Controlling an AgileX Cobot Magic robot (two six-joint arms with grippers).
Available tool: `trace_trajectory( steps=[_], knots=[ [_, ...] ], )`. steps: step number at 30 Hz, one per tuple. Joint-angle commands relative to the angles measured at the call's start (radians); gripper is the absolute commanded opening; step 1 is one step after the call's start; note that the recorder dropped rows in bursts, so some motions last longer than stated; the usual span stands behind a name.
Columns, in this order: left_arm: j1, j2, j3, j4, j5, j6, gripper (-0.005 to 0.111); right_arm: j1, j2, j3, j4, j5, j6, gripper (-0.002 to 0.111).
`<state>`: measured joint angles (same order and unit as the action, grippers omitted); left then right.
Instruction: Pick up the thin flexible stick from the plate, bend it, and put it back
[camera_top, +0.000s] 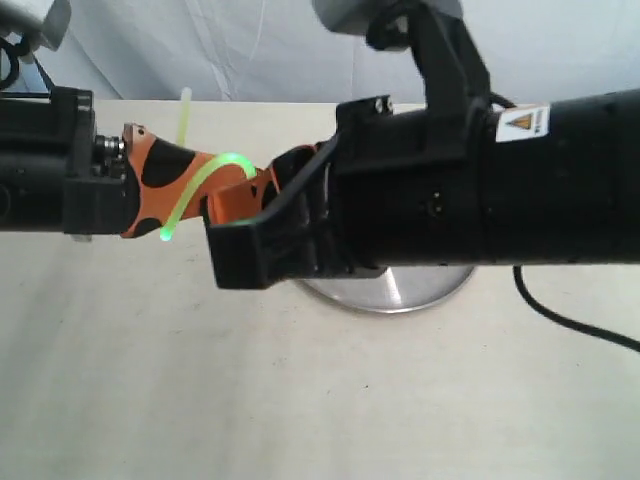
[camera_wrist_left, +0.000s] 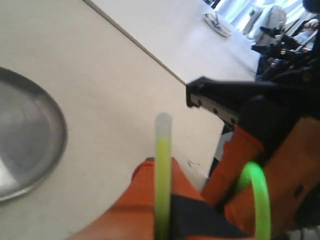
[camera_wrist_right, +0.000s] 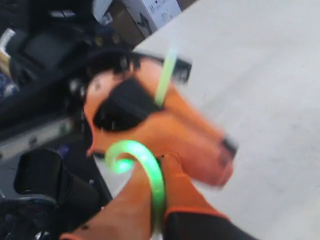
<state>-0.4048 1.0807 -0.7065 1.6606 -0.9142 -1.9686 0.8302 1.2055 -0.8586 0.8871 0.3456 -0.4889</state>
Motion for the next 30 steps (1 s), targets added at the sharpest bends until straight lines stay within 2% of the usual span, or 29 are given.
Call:
trace_trajectory(
  steps=[1,8,18,20,23,28,30],
  knots=[
    [-0.017,-0.027,-0.061,-0.186,-0.07,0.038,0.0,-0.003,0.084,0.027,0.047,0.151,-0.07,-0.001],
    [-0.017,-0.027,-0.061,-0.186,0.013,0.135,0.0,-0.003,0.074,0.026,0.098,0.203,-0.139,-0.001],
    [-0.017,-0.027,-0.061,-0.184,0.008,0.155,0.0,-0.003,0.065,0.026,-0.08,0.196,-0.028,-0.001],
    [-0.017,-0.027,-0.061,-0.179,0.008,0.164,0.003,-0.003,0.065,0.026,-0.121,0.191,0.003,-0.001],
    [-0.017,-0.027,-0.061,-0.178,-0.006,0.202,0.018,-0.003,0.065,0.026,-0.187,0.189,0.057,-0.001],
    [-0.017,-0.027,-0.061,-0.18,0.027,0.2,0.058,-0.005,0.065,0.026,-0.349,0.187,0.193,-0.001],
    [-0.017,-0.029,-0.063,-0.184,0.043,0.199,0.062,-0.005,0.065,0.026,-0.496,0.187,0.321,-0.001]
  ],
)
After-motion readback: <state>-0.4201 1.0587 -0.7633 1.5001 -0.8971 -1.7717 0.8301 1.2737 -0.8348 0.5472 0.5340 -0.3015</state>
